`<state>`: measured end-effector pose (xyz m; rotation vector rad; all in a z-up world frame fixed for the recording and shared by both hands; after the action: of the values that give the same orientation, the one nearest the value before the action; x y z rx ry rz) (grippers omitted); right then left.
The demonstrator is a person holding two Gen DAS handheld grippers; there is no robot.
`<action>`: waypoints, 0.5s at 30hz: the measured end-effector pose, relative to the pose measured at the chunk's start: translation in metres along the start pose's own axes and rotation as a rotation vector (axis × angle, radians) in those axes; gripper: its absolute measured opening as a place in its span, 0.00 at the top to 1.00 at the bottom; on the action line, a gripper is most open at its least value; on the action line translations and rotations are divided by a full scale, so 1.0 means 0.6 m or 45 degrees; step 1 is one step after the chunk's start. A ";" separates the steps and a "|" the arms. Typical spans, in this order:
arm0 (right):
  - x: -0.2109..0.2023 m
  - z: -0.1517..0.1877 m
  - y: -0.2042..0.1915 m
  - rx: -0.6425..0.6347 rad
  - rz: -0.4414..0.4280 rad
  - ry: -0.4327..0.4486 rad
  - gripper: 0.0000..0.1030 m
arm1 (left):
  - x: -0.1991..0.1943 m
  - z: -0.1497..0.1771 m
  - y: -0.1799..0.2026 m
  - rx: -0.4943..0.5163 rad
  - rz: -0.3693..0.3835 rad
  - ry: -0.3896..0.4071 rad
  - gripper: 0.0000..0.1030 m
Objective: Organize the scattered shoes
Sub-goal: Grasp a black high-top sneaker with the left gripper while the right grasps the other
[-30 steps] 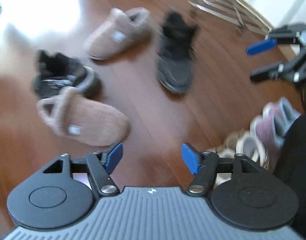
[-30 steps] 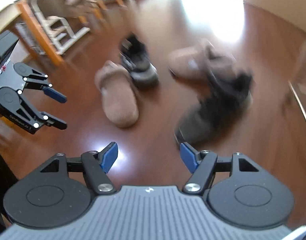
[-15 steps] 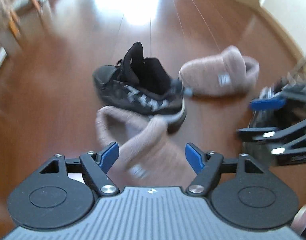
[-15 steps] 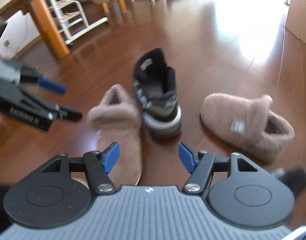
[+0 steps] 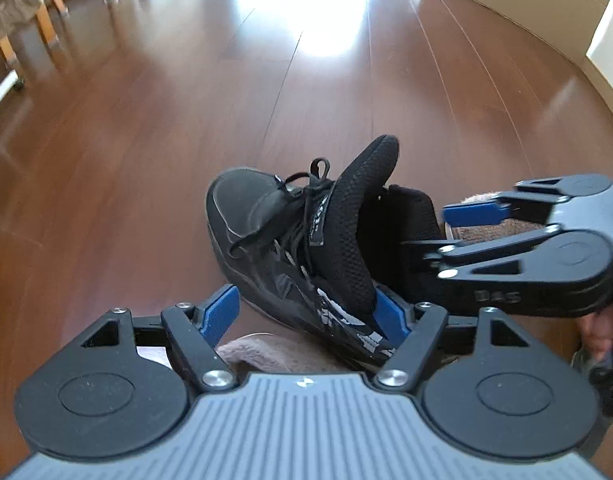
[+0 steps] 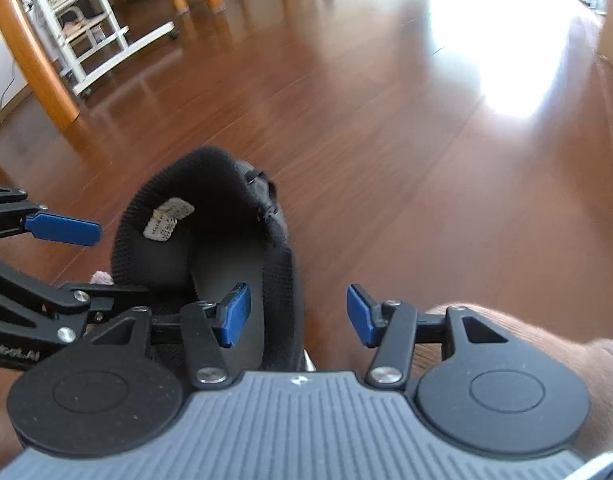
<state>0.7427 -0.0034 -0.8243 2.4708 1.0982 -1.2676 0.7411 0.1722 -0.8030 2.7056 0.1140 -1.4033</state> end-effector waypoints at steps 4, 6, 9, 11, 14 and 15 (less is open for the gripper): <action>0.028 0.019 -0.006 -0.010 -0.038 -0.001 0.81 | 0.020 0.006 0.007 0.014 0.019 0.010 0.46; 0.025 0.024 -0.001 0.042 -0.060 0.016 0.82 | 0.028 0.010 0.021 0.014 0.067 0.009 0.59; 0.011 0.043 0.005 0.109 -0.069 0.011 0.83 | 0.017 0.018 0.029 0.084 0.038 0.065 0.67; -0.004 0.054 0.008 0.144 -0.047 0.025 0.83 | 0.009 0.023 0.032 0.077 0.064 0.078 0.71; -0.052 0.069 0.013 0.202 0.042 0.102 0.82 | -0.028 0.034 0.055 0.114 0.128 0.133 0.72; -0.063 0.070 0.015 0.222 0.051 0.118 0.82 | -0.047 0.035 0.067 0.141 0.140 0.166 0.72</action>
<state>0.7076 -0.0488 -0.8240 2.6891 0.9920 -1.3010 0.7125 0.1293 -0.7902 2.8428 -0.1058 -1.2387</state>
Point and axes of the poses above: each gripper's, at about its wrist camera, not at the fingertips, and x roughly the way its jaws point, y to its right, z to its underside, the point moved 8 cm from there along x, roughly the way its jaws point, and after that the axes turned 9 degrees about y, right-handed, at the moved point
